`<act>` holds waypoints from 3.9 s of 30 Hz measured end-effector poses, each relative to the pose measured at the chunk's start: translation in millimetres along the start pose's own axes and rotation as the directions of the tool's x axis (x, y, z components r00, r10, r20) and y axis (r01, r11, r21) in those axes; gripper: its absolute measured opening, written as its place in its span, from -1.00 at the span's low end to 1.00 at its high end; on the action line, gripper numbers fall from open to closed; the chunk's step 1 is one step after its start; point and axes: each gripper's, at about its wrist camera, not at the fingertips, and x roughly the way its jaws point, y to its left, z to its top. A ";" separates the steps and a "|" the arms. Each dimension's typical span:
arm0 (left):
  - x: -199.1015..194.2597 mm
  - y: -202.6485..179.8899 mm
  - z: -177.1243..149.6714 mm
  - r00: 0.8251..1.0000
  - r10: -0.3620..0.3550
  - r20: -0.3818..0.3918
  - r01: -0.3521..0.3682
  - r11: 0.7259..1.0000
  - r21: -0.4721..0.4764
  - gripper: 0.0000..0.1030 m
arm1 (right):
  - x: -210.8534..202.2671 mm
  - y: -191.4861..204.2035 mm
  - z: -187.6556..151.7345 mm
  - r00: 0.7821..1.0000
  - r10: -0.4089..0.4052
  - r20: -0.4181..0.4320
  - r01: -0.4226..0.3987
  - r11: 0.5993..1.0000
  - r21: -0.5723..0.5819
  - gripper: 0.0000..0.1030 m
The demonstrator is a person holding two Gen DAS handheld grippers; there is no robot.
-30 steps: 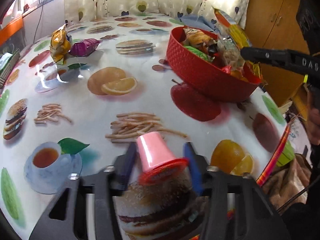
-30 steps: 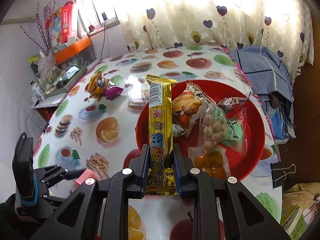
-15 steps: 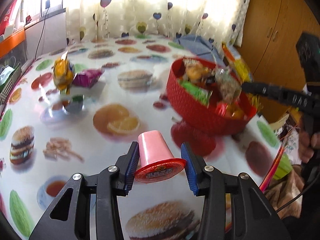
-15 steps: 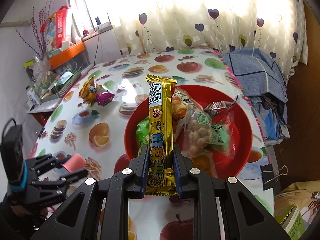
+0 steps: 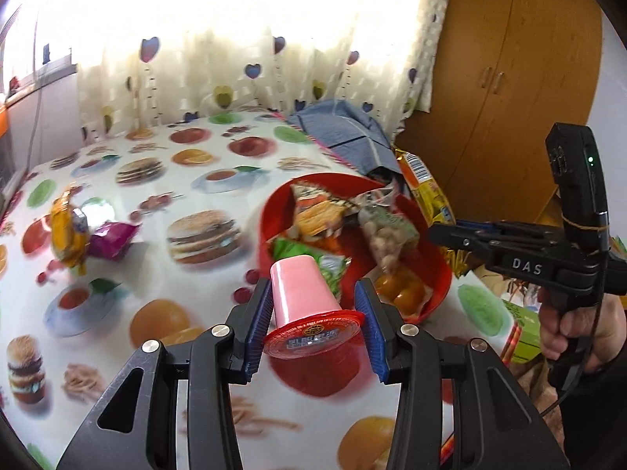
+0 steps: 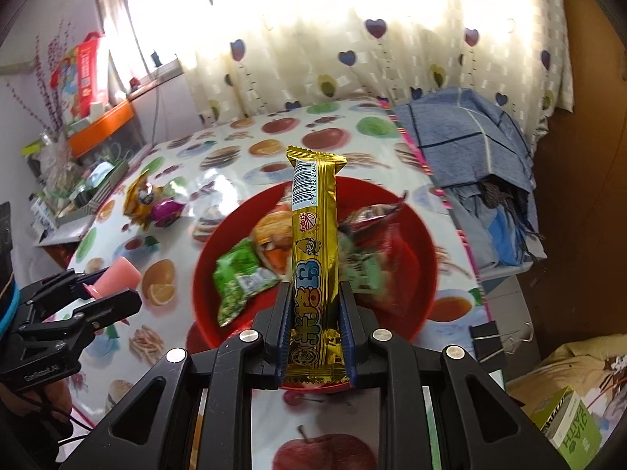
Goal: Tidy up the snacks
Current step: 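Carry both items over the basket and open the left tool to drop the jelly cup, then lower the candy bar into the basket and open the right tool, then withdraw both tools from the basket toward the yellow and purple packets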
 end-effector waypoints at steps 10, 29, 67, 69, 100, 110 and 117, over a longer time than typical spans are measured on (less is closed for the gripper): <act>43.0 -23.0 18.1 0.997 -0.071 -0.037 0.072 0.997 0.033 -0.14 | 12.3 -25.7 -1.8 0.999 -0.038 -0.028 0.039 0.998 0.050 -0.61; 101.7 -36.3 22.4 0.989 -0.091 -0.117 0.095 0.995 0.030 -0.14 | 42.9 -23.2 -19.1 0.995 0.000 -0.104 0.004 0.999 0.038 -0.61; 59.5 17.0 14.8 1.000 0.025 -0.005 -0.026 0.994 -0.104 -0.02 | 28.1 8.8 -15.0 0.991 0.131 -0.032 -0.132 0.989 -0.059 -0.58; 60.9 20.5 14.7 0.999 0.037 -0.011 -0.039 0.993 -0.113 -0.02 | 29.3 4.1 -13.9 0.994 0.105 -0.037 -0.107 0.993 -0.050 -0.58; 32.9 35.2 -9.2 0.991 0.132 0.028 -0.127 0.983 -0.134 0.02 | 12.6 -0.4 -12.9 0.999 0.032 0.007 -0.031 0.999 -0.014 -0.23; -8.0 61.1 -46.4 0.976 0.215 0.027 -0.209 0.968 -0.139 0.03 | 17.1 49.8 -14.2 0.990 0.137 -0.028 -0.139 0.987 -0.082 -0.21; -30.1 77.5 -62.4 0.967 0.246 0.058 -0.239 0.965 -0.112 0.35 | 25.8 91.3 -9.1 0.974 0.222 -0.041 -0.225 0.961 -0.159 -0.21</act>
